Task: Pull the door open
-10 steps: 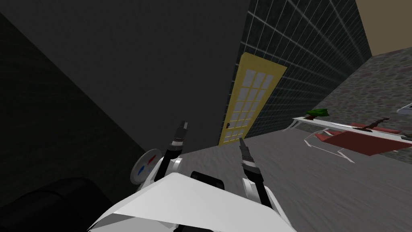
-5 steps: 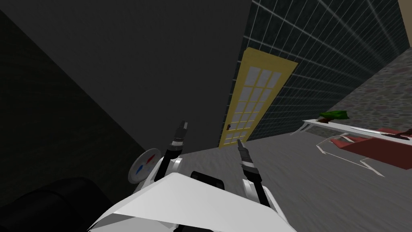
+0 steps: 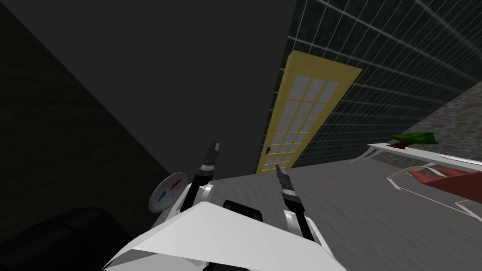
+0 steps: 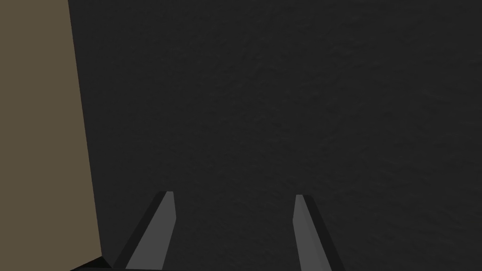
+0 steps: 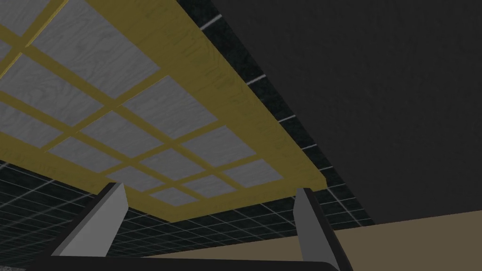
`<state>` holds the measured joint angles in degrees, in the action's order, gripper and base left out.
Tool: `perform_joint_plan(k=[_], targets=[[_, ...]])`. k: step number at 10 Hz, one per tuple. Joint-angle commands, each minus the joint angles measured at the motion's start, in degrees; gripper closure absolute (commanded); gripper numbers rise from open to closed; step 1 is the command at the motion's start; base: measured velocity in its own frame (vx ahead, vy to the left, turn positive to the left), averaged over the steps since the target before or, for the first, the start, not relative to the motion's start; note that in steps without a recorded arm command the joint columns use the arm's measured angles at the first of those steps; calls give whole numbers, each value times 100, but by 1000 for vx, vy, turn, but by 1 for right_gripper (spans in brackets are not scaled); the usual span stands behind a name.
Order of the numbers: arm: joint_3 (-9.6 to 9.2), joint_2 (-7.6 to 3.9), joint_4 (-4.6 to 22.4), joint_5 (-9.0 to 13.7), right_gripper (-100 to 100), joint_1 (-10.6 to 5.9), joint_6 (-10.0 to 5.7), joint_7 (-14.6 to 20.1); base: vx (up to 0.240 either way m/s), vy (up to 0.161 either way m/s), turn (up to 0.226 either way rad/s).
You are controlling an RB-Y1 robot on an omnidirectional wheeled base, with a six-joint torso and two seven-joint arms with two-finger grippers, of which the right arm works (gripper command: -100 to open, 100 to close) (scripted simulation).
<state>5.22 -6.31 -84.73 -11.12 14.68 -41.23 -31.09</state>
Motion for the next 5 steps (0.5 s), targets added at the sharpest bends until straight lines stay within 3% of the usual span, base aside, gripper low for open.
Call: perform_joint_plan(k=[1, 5], targets=[[35, -11, 196, -60, -100, -48, -47, -205, 89, -84, 84], [133, -42, 762, -201, -100, -238, -184, -680, 78, -89, 90]])
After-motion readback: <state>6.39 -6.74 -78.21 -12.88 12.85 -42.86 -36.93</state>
